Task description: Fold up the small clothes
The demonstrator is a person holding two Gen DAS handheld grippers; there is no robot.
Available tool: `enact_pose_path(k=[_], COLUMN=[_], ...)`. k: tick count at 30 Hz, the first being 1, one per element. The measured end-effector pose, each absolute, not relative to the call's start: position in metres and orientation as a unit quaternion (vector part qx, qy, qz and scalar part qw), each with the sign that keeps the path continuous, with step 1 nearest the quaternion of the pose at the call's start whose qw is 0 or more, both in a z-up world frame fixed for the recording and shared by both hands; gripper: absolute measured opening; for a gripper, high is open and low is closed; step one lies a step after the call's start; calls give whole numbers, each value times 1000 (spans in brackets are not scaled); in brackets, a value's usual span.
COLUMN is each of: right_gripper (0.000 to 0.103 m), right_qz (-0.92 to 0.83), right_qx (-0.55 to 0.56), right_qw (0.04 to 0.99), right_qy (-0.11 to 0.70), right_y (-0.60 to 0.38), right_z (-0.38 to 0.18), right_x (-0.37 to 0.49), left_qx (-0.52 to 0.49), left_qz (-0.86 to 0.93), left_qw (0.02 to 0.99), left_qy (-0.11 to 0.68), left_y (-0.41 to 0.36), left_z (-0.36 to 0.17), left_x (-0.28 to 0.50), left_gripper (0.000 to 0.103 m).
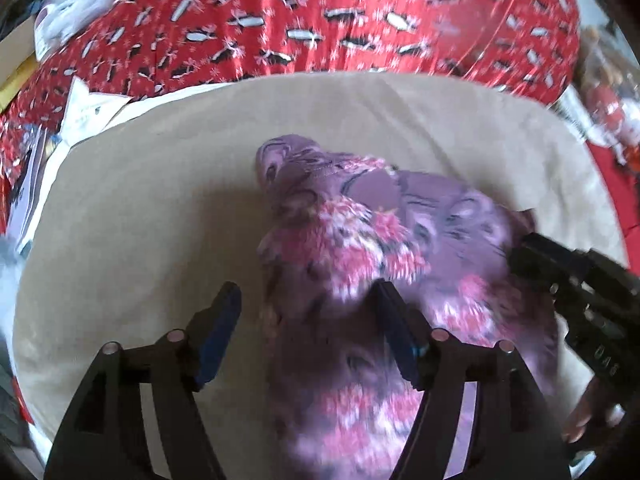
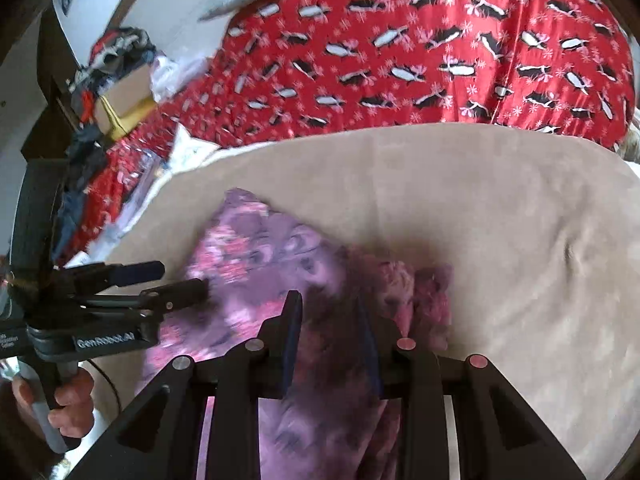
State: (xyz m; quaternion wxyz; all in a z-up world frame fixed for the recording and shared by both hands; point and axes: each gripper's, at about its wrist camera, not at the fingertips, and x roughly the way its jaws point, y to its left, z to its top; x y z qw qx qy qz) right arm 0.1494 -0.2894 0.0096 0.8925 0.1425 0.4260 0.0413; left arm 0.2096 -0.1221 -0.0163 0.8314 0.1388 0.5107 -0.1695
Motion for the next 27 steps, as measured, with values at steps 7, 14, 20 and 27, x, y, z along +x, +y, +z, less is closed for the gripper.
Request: enact_pose_path(k=[7, 14, 20, 27], right_gripper=[28, 34, 33, 36], right_qz=[-10, 30, 78, 38], right_qx=[195, 179, 131, 143], right_qw=[874, 882, 875, 848], right_qy=[445, 436, 459, 509], right_y=[-333, -321, -287, -284], right_z=[-32, 6, 14, -8], right_x=[172, 140, 100, 87], left_qx=[120, 137, 140, 175], left_qz=[-160, -145, -139, -144], left_qw=[837, 842, 842, 848], left_qy=[509, 501, 502, 480], left_y=[-117, -113, -101, -87], left_z=[-27, -12, 0, 16], left_x=[222, 207, 183, 149], left_gripper=[95, 95, 95, 95])
